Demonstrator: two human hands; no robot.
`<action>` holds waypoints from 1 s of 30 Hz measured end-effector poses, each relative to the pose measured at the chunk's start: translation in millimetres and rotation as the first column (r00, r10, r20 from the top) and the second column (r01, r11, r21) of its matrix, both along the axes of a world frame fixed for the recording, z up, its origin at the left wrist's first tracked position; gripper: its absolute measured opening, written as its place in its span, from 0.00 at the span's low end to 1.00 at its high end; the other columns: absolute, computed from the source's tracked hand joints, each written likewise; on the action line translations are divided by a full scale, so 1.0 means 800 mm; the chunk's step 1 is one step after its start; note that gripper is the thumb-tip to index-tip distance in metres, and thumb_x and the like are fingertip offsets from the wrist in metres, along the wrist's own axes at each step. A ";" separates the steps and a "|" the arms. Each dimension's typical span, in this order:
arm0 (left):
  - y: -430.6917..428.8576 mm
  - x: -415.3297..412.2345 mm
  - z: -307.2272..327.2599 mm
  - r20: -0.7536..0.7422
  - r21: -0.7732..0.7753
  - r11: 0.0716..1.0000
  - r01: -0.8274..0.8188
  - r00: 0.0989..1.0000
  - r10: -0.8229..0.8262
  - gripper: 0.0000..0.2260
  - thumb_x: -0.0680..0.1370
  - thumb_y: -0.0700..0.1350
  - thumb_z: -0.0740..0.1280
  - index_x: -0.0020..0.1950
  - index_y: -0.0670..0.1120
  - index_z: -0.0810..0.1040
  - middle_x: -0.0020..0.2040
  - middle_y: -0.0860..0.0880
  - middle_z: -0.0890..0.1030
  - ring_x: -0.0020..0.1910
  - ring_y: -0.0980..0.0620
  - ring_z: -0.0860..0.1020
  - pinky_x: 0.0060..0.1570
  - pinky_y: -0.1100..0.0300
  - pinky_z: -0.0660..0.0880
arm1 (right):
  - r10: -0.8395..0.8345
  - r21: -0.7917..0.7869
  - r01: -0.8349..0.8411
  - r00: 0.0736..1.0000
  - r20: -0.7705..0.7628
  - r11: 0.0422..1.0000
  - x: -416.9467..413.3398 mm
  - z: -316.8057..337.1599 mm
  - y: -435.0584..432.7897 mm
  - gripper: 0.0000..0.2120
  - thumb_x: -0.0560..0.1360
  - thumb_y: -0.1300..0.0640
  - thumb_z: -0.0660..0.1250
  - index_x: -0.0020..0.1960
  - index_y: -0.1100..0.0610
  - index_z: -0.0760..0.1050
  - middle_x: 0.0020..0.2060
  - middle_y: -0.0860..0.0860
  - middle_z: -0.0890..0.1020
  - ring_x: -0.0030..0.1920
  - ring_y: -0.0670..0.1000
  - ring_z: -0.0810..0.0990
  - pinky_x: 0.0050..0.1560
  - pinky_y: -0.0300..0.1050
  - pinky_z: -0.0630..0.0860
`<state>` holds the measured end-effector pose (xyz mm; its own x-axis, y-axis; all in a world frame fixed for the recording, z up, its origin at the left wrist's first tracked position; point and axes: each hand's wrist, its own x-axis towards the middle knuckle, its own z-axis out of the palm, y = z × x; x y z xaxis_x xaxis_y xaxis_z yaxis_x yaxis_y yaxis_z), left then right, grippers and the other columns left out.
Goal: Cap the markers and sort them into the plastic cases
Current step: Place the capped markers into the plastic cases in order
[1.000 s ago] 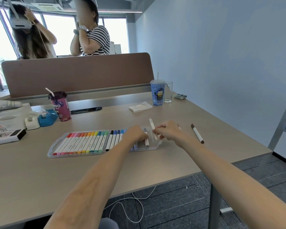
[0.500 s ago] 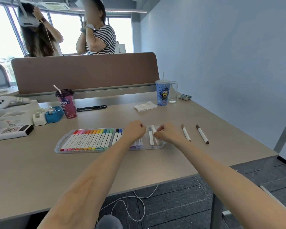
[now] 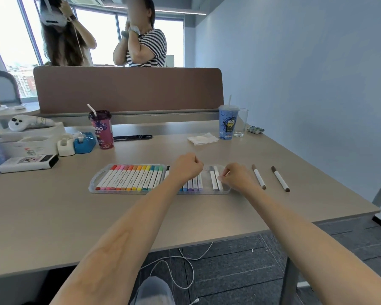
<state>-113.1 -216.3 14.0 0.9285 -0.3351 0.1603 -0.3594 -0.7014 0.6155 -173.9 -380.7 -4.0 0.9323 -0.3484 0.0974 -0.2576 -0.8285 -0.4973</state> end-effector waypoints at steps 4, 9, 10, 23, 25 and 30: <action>-0.001 -0.002 -0.006 -0.013 0.006 1.000 0.000 1.000 0.000 0.08 0.78 0.47 0.61 0.49 0.43 0.76 0.46 0.44 0.81 0.47 0.46 0.79 0.51 0.50 0.77 | -0.008 0.007 0.008 1.000 -0.027 1.000 0.003 0.003 0.000 0.03 0.72 0.53 0.69 0.45 0.52 0.79 0.44 0.48 0.82 0.48 0.50 0.80 0.47 0.44 0.76; -0.026 -0.011 0.000 -0.049 -0.034 0.998 0.050 0.997 -0.052 0.10 0.77 0.45 0.61 0.48 0.41 0.78 0.47 0.41 0.83 0.49 0.44 0.80 0.52 0.50 0.76 | -0.043 0.110 0.034 0.996 0.076 0.993 -0.006 0.003 -0.012 0.06 0.71 0.58 0.65 0.45 0.53 0.80 0.41 0.47 0.82 0.47 0.50 0.79 0.47 0.43 0.73; -0.036 -0.015 0.002 -0.051 -0.025 0.997 0.072 0.996 -0.073 0.10 0.77 0.44 0.60 0.49 0.41 0.78 0.47 0.41 0.83 0.50 0.43 0.80 0.52 0.50 0.76 | -0.073 0.148 0.054 0.990 0.123 0.987 -0.012 0.005 -0.021 0.07 0.72 0.57 0.65 0.47 0.53 0.80 0.41 0.47 0.81 0.47 0.50 0.79 0.47 0.42 0.72; -0.206 -0.052 -0.010 -0.011 0.356 0.910 0.211 0.975 -0.221 0.17 0.80 0.51 0.58 0.62 0.41 0.74 0.62 0.43 0.76 0.61 0.44 0.74 0.55 0.56 0.69 | -0.314 0.239 0.260 0.923 0.224 0.935 -0.092 -0.005 -0.174 0.09 0.75 0.56 0.62 0.52 0.53 0.79 0.42 0.48 0.80 0.45 0.50 0.77 0.45 0.41 0.71; -0.220 -0.047 -0.016 -0.026 0.339 0.919 0.203 0.978 -0.207 0.19 0.79 0.54 0.60 0.61 0.42 0.75 0.62 0.44 0.76 0.61 0.45 0.74 0.54 0.57 0.69 | -0.314 0.245 0.257 0.921 0.229 0.935 -0.096 -0.008 -0.189 0.11 0.75 0.56 0.62 0.54 0.53 0.79 0.45 0.49 0.81 0.47 0.50 0.78 0.46 0.41 0.71; -0.240 -0.035 -0.015 -0.021 0.378 0.906 0.187 0.981 -0.194 0.16 0.77 0.51 0.64 0.59 0.42 0.76 0.59 0.43 0.77 0.58 0.44 0.75 0.51 0.58 0.70 | -0.313 0.253 0.254 0.921 0.230 0.933 -0.102 -0.012 -0.213 0.10 0.75 0.56 0.63 0.54 0.52 0.79 0.45 0.49 0.81 0.48 0.50 0.78 0.46 0.41 0.72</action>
<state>-141.1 -408.4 2.1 0.8391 -0.5440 0.0022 -0.5175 -0.7969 0.3115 -255.3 -550.7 -13.7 0.7416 -0.6344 0.2182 -0.3016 -0.6059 -0.7362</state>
